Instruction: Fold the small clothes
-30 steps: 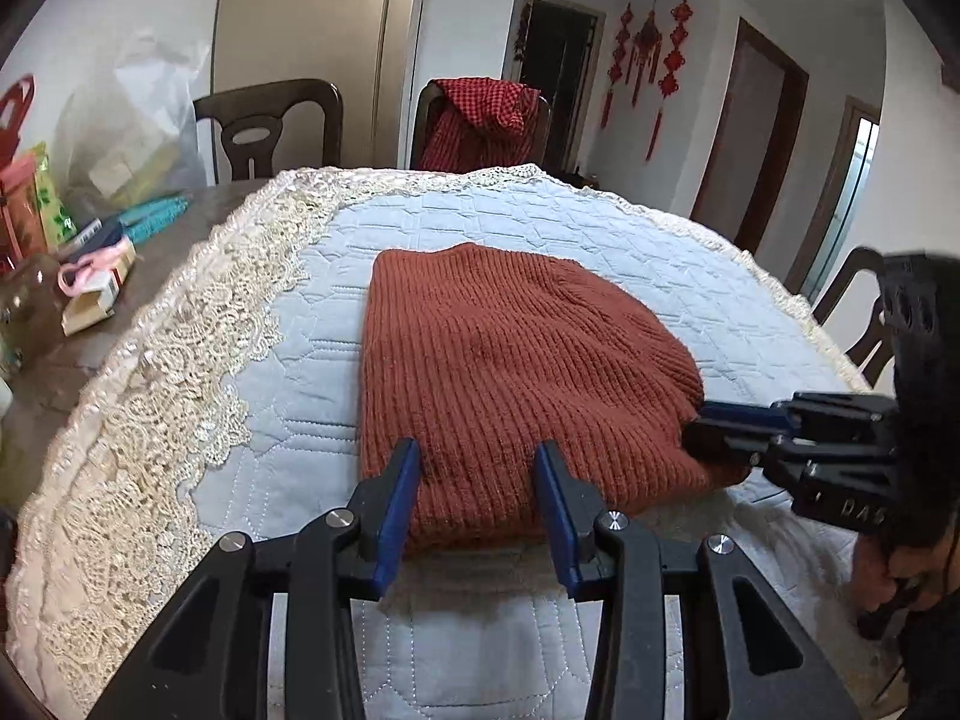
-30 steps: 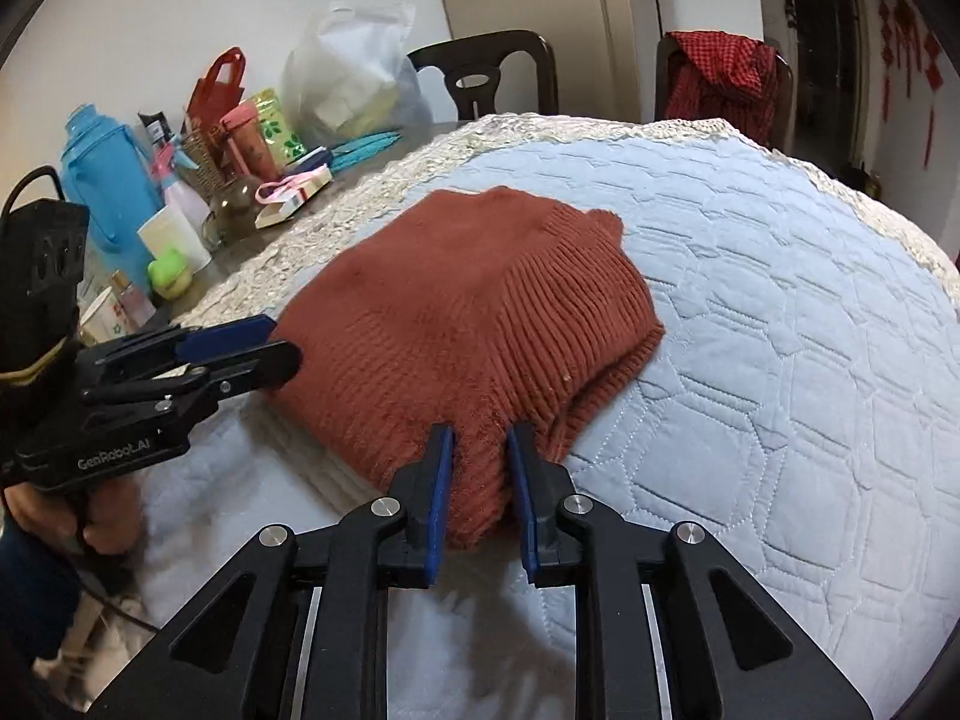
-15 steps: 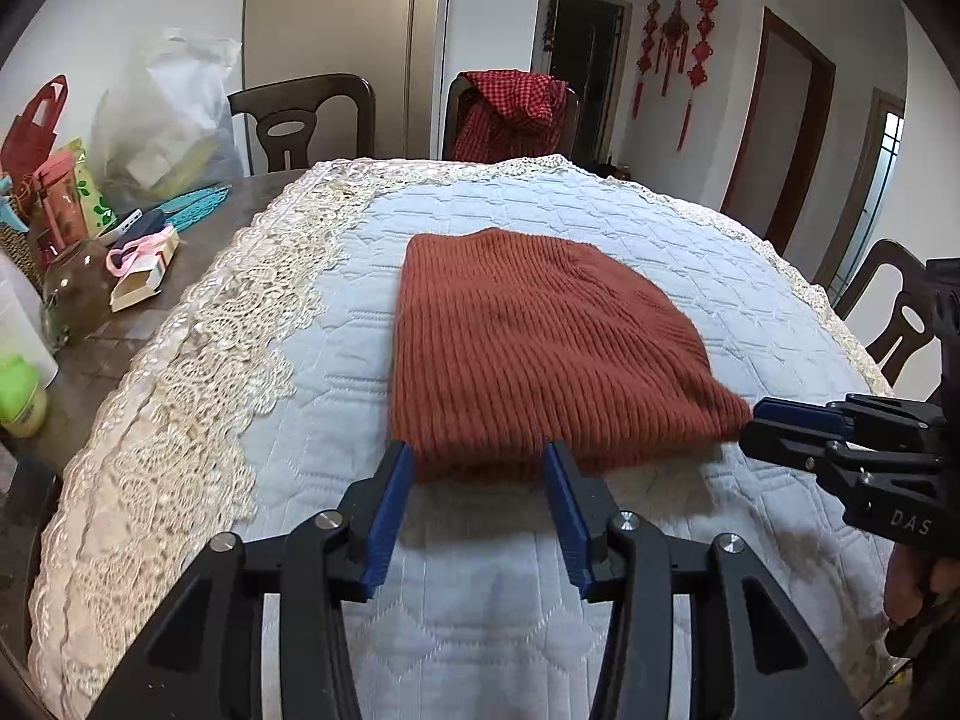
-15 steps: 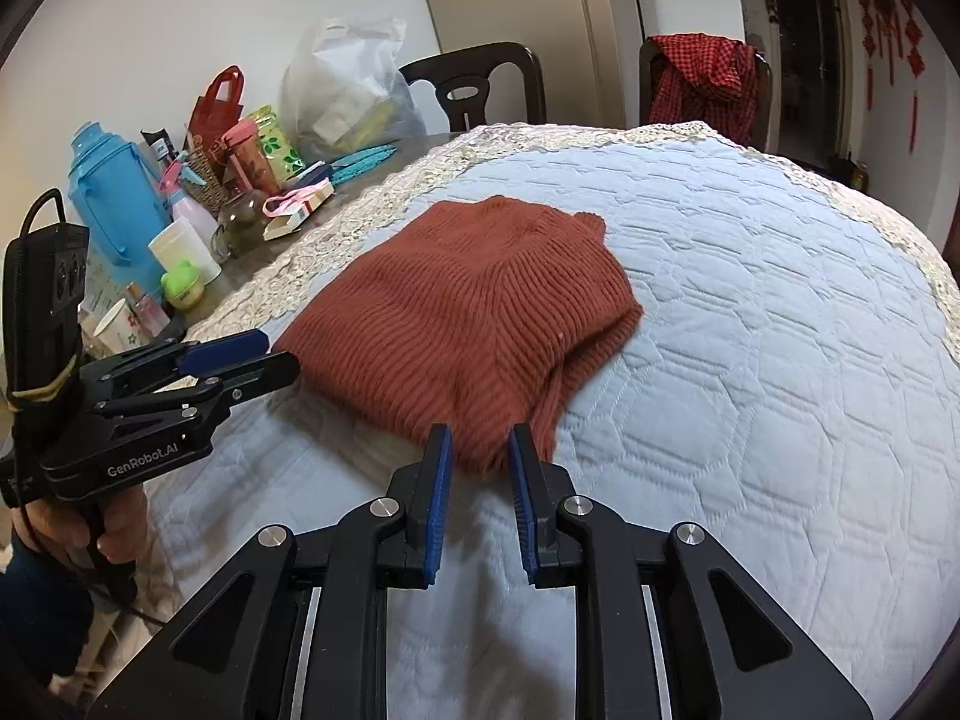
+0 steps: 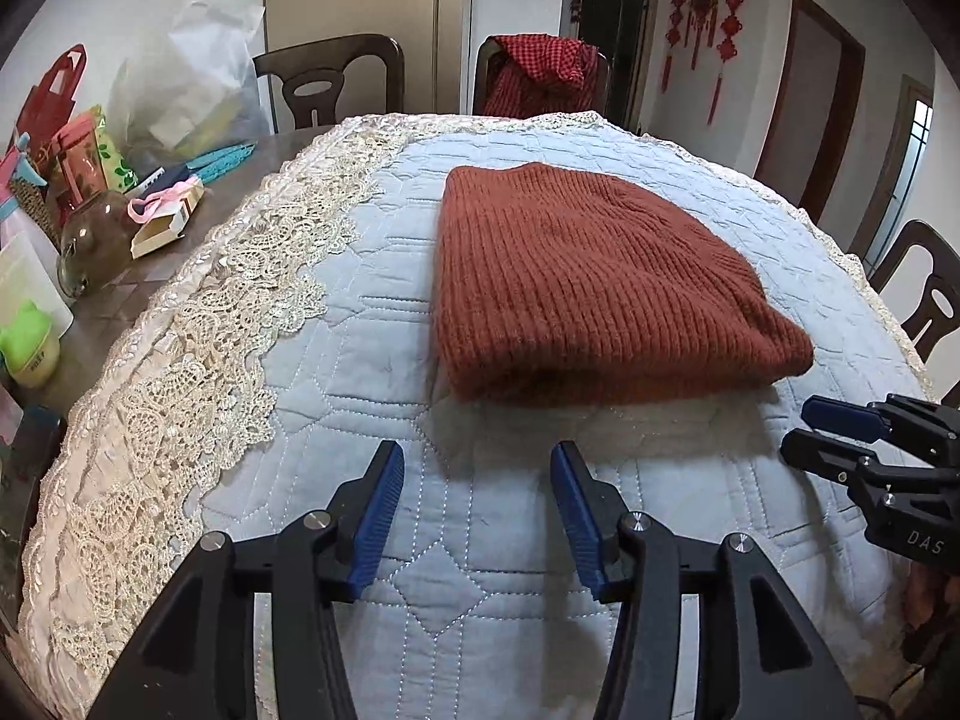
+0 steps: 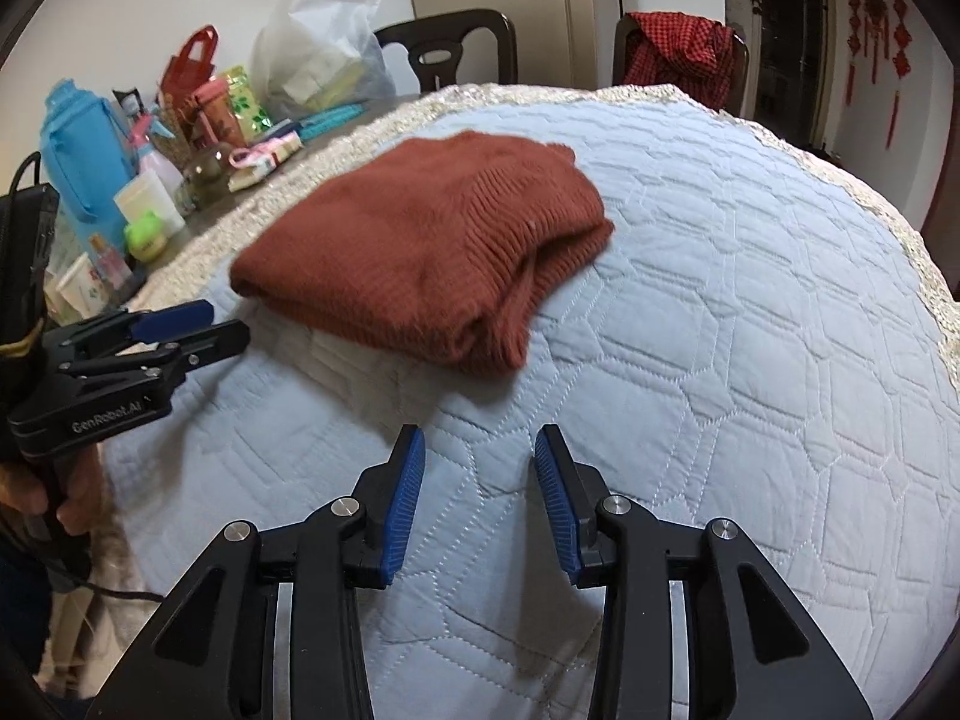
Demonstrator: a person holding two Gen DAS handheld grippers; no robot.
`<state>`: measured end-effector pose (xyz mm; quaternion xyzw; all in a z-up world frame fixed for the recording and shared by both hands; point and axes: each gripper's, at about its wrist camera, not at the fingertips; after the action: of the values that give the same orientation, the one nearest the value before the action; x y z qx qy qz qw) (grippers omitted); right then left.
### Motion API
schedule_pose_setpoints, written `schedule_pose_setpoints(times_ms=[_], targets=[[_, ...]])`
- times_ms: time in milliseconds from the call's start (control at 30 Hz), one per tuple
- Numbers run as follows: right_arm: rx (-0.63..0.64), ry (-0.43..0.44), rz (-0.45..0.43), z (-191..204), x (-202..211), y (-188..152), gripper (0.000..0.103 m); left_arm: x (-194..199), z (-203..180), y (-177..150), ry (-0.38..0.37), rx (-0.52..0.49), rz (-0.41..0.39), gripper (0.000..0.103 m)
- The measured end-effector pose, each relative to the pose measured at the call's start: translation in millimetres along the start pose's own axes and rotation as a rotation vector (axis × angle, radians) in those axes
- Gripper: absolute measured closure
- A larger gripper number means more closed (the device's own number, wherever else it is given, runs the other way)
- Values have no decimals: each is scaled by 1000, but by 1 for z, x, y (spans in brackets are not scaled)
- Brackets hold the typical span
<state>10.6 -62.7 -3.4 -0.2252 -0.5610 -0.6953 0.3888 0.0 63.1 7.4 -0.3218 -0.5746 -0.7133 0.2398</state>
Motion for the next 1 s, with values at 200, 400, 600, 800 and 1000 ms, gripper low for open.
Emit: schedule_pose_setpoints(times_ms=[200, 400, 600, 800, 1000], targets=[[18, -19, -3, 3, 0, -2, 60, -1, -6, 0, 9, -17, -2, 41], [32, -33, -4, 5, -1, -3, 59, -2, -7, -1, 14, -19, -2, 40], [32, -31, -4, 5, -1, -3, 58, -2, -7, -1, 17, -25, -2, 38], [31, -31, -4, 5, -1, -3, 58, -2, -8, -1, 19, -28, 0, 37], [30, -30, -3, 5, -1, -3, 58, -2, -9, -1, 21, -29, 1, 37]])
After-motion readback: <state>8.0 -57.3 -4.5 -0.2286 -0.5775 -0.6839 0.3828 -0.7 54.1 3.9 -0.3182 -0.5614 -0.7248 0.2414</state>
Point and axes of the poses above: each gripper's, at about its wrist camera, not at the fingertips, and x roughly against the way its jaws point, z to its left, y to its top, and after that the axes turned 15 degrees about -x, right-handed
